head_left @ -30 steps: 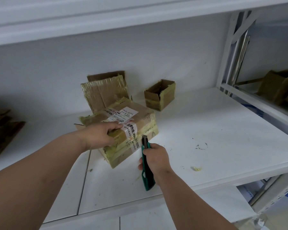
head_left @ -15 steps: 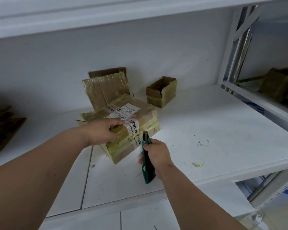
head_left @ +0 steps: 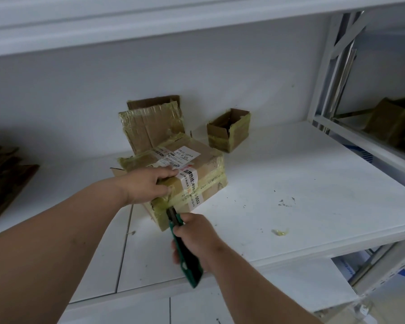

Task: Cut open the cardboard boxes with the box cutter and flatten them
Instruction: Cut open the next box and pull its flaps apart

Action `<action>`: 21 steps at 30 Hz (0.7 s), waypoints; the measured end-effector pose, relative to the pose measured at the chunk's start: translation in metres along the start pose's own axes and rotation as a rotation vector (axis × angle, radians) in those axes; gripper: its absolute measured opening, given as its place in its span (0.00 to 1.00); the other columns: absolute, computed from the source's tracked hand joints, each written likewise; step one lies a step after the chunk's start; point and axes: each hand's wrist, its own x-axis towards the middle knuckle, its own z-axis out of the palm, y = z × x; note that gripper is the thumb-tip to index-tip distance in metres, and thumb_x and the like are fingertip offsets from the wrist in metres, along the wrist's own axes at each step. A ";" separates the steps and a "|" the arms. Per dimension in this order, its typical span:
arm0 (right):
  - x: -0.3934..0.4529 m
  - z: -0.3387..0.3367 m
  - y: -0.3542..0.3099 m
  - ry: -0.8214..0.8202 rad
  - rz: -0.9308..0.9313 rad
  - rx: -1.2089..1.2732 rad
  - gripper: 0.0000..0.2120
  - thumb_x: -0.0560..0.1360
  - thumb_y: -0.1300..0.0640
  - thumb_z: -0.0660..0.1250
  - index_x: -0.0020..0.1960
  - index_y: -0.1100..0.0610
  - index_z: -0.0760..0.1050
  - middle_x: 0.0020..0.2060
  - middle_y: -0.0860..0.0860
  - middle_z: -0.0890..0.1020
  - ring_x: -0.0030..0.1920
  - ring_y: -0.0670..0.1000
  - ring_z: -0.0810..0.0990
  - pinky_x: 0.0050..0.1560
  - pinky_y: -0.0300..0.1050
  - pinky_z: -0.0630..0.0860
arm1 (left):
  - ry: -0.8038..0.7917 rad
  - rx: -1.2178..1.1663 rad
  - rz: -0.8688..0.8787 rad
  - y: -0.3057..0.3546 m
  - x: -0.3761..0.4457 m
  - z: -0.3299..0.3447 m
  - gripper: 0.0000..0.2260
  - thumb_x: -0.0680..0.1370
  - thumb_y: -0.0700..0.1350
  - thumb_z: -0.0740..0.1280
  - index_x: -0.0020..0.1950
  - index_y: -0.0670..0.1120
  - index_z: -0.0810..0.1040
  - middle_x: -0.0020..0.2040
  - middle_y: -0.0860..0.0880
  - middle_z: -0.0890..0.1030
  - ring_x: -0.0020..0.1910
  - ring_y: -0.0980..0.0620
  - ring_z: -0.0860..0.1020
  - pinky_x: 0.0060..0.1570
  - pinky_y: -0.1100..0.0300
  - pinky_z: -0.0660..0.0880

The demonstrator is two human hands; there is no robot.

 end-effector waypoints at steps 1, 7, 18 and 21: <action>-0.001 0.006 0.001 -0.016 0.011 -0.015 0.11 0.79 0.69 0.55 0.56 0.64 0.74 0.34 0.60 0.73 0.26 0.54 0.71 0.23 0.38 0.71 | 0.003 -0.012 0.001 -0.001 -0.001 0.000 0.26 0.80 0.49 0.65 0.77 0.61 0.61 0.78 0.61 0.56 0.75 0.55 0.60 0.67 0.65 0.59; -0.001 0.001 0.003 -0.075 0.014 -0.126 0.11 0.78 0.67 0.58 0.58 0.64 0.74 0.33 0.60 0.77 0.23 0.54 0.75 0.27 0.40 0.73 | 0.038 -0.052 -0.013 -0.002 -0.003 0.004 0.25 0.80 0.46 0.65 0.76 0.58 0.63 0.74 0.55 0.67 0.64 0.53 0.71 0.62 0.63 0.67; -0.019 -0.025 -0.007 -0.043 -0.011 -0.237 0.06 0.76 0.67 0.60 0.47 0.62 0.75 0.28 0.59 0.76 0.22 0.54 0.73 0.26 0.39 0.72 | 0.045 -0.055 0.030 -0.002 -0.004 0.007 0.21 0.81 0.44 0.63 0.71 0.64 0.67 0.65 0.57 0.71 0.59 0.53 0.73 0.54 0.61 0.71; -0.017 -0.044 -0.013 0.172 -0.057 -0.203 0.06 0.77 0.65 0.59 0.46 0.60 0.75 0.27 0.57 0.77 0.23 0.55 0.74 0.32 0.46 0.74 | 0.070 0.028 0.032 0.000 -0.002 0.009 0.23 0.78 0.46 0.66 0.70 0.61 0.68 0.66 0.55 0.72 0.57 0.53 0.74 0.49 0.62 0.70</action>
